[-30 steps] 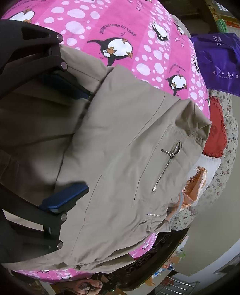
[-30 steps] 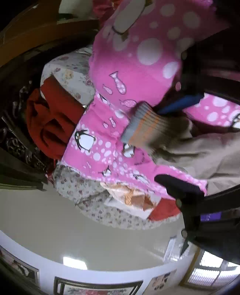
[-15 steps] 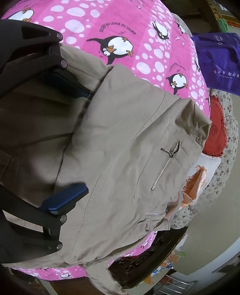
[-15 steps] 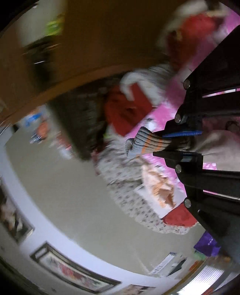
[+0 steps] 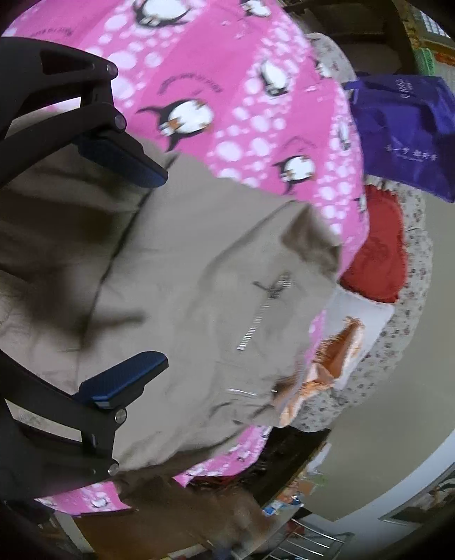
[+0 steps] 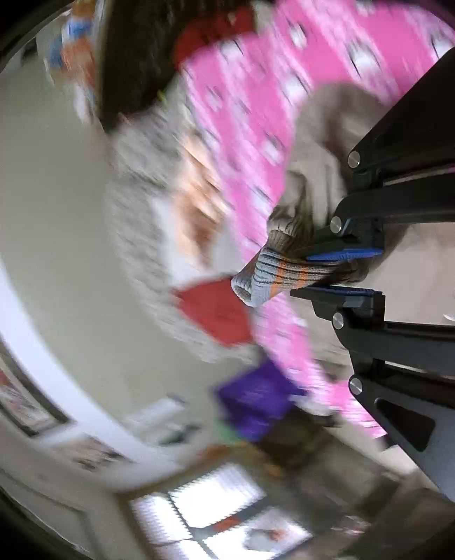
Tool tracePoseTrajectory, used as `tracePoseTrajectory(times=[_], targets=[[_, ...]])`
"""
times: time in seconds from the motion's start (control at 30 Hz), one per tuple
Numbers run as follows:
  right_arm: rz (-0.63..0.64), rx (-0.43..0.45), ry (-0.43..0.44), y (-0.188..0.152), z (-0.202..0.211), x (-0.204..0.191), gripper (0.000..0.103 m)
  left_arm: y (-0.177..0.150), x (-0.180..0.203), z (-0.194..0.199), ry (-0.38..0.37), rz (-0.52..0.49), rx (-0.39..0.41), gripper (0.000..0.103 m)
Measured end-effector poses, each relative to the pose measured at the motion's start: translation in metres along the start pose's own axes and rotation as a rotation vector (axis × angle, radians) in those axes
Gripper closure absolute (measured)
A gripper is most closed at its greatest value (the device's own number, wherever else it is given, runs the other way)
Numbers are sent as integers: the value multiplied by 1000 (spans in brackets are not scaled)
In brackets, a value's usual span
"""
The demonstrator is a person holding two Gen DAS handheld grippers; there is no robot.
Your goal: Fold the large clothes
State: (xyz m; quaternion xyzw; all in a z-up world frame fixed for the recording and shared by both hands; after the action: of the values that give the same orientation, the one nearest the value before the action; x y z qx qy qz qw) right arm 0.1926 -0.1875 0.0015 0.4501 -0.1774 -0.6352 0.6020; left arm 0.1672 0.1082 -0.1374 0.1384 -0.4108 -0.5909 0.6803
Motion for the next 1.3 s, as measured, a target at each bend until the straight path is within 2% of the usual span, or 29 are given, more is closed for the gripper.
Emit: tracePoseTrajectory(times=[0.1, 0.17, 0.23, 0.3, 0.33, 0.37, 0.4, 0.43, 0.47, 0.53, 0.63, 0.67, 0.7, 0.77, 0.83, 0.93, 0.97, 1.03, 1.07, 1.17, 1.3], targets=[[57, -140, -10, -68, -69, -32, 91, 9, 2, 3, -33, 24, -6, 8], [104, -218, -33, -114, -98, -41, 91, 14, 13, 0, -96, 31, -22, 8], [140, -250, -90, -138, -108, -38, 84, 14, 36, -3, -192, 11, -36, 8], [179, -272, -125, -154, -104, -35, 74, 5, 63, -12, -291, -20, -82, 8], [194, -265, -131, -157, -97, -34, 71, 1, 71, -16, -317, -30, -103, 8], [228, -241, -156, -160, -81, -33, 60, -8, 84, -25, -350, -51, -141, 8], [256, -230, -168, -166, -73, -33, 41, -15, 93, -32, -368, -67, -167, 8], [299, -216, -184, -173, -59, -31, 34, -23, 102, -39, -385, -84, -196, 8], [316, -207, -195, -177, -52, -30, 31, -32, 111, -47, -400, -98, -224, 8], [338, -214, -203, -199, -38, -19, 31, -43, 124, -56, -448, -83, -258, 8], [326, -268, -223, -239, -29, -2, 32, -48, 131, -64, -468, -45, -261, 8], [310, -244, -213, -238, -26, -1, 30, -48, 133, -67, -473, -32, -256, 8], [303, -232, -230, -236, -25, 1, 24, -47, 135, -68, -475, -24, -250, 8], [298, -240, -256, -235, -30, 4, 17, -43, 141, -70, -501, 6, -249, 8], [280, -232, -266, -234, -33, 7, 15, -36, 144, -69, -529, 56, -244, 11], [272, -231, -262, -231, -35, 7, 13, -29, 143, -80, -512, 132, -261, 25], [272, -231, -262, -231, -36, 7, 13, -30, 141, -83, -495, 132, -274, 37], [272, -231, -261, -233, -35, 7, 13, -37, 137, -94, -439, 115, -319, 69], [272, -230, -261, -234, -35, 7, 12, -39, 137, -96, -414, 104, -334, 91], [268, -230, -259, -234, -37, 5, 11, -32, 144, -76, -419, 71, -287, 91], [269, -229, -261, -234, -38, 5, 11, -3, 168, -10, -547, 18, -189, 92]])
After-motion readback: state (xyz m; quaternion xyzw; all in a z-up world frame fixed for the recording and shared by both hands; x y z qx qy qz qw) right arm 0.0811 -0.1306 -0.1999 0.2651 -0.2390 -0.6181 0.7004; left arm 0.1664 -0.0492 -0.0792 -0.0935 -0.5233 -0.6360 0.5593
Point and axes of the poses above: each gripper's, at about its wrist camera, not at the fingertips, and z roughly against the way its jaws point, x to its right, y to its top, the point moved 9 cm from there along -z, roughly the way its jaws point, and after that the axes turned 7 degrees about -y, right-handed, at the moved point
